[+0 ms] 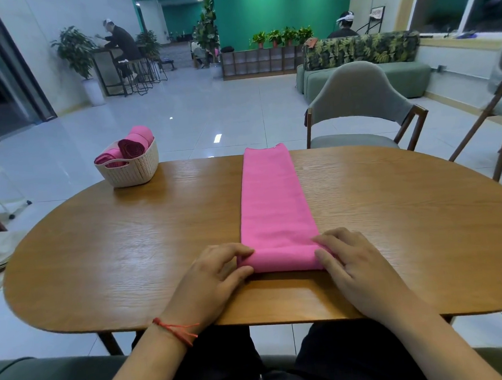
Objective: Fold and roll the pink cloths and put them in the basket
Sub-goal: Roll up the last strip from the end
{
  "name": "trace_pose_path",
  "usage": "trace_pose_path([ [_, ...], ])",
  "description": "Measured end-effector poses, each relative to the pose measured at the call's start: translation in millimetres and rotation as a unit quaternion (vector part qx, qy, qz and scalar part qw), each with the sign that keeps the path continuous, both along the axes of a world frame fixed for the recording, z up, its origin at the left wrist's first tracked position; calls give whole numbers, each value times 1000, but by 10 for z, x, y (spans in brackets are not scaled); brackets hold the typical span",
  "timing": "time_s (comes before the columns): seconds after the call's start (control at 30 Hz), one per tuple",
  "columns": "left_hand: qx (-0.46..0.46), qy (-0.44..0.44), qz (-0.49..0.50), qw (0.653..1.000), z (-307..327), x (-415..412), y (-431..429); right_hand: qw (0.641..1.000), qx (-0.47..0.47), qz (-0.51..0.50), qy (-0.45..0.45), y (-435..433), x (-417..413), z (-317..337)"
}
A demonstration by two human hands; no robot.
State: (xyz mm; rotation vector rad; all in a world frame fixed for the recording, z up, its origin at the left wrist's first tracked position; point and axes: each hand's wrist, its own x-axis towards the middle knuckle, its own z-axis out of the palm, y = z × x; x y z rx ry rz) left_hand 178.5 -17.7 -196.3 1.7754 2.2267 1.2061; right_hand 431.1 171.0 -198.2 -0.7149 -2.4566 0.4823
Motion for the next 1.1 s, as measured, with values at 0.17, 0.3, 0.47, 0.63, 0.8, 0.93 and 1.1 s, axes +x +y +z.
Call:
trace_pose_path([
  [0.17,-17,22,5,1000,-10,-23,33,999,30,32,28,-46,47,25],
  [0.3,-40,56,-2,998,-7,-26,44,1000,-10,20,17,14,28,22],
  [0.47,-51,17,-17,998,6,-56,25,998,-44,31,20,26,32,52],
  [0.63,-59,-69,-41,995,23,-24,-30,989,-138,21,54,10,51,84],
  [0.8,-59,8,-28,998,11,-18,-7,995,-76,7,68,-7,36,76],
  [0.93,-51,37,-24,998,33,8,15,996,-67,0,67,26,15,48],
  [1.1,-20,79,-57,995,48,63,-60,988,-131,-19,84,52,4,54],
])
